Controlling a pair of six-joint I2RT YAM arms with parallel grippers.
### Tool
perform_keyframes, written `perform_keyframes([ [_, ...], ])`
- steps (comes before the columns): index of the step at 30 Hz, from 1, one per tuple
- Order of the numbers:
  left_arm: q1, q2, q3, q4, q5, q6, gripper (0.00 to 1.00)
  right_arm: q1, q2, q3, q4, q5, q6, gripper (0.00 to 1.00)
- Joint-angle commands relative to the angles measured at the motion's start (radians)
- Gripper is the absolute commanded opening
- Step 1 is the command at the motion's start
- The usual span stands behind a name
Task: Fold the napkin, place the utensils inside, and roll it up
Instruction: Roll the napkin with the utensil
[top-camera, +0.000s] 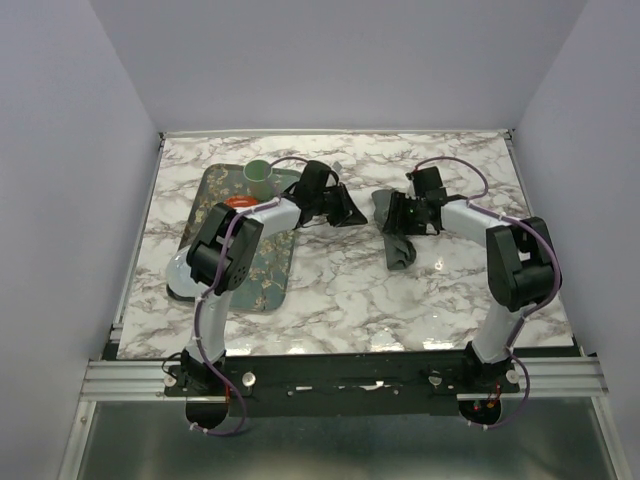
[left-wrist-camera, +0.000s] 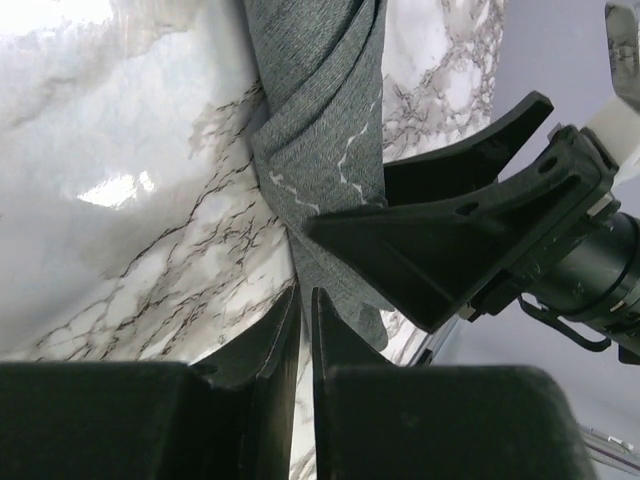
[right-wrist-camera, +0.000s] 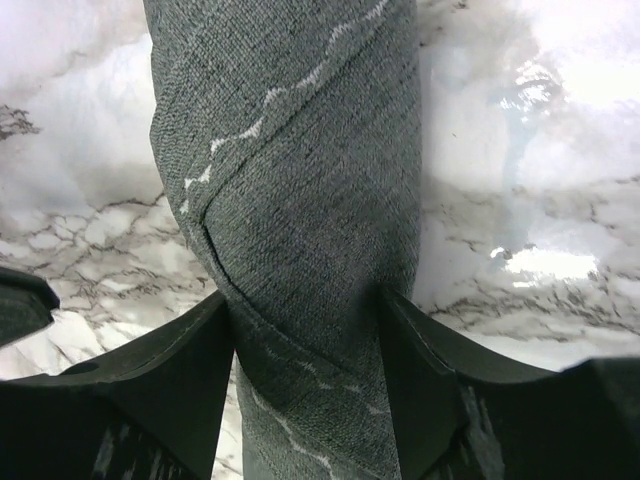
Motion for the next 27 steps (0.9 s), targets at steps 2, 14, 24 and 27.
perform_keyframes([
  [2,-0.001,0.041,0.066,-0.008,0.042,0.011,0.26,-0.006,-0.085,-0.008,-0.1,-0.034,-0.026,0.67],
  [14,-0.026,0.08,0.121,-0.047,0.04,0.028,0.4,-0.004,-0.094,0.004,-0.122,-0.08,-0.044,0.69],
  [24,-0.026,0.069,0.097,-0.056,0.022,0.044,0.38,0.003,-0.103,0.021,-0.129,-0.085,-0.04,0.65],
  [27,-0.026,0.062,0.089,-0.056,0.008,0.043,0.38,0.008,-0.103,0.024,-0.129,-0.094,-0.038,0.6],
])
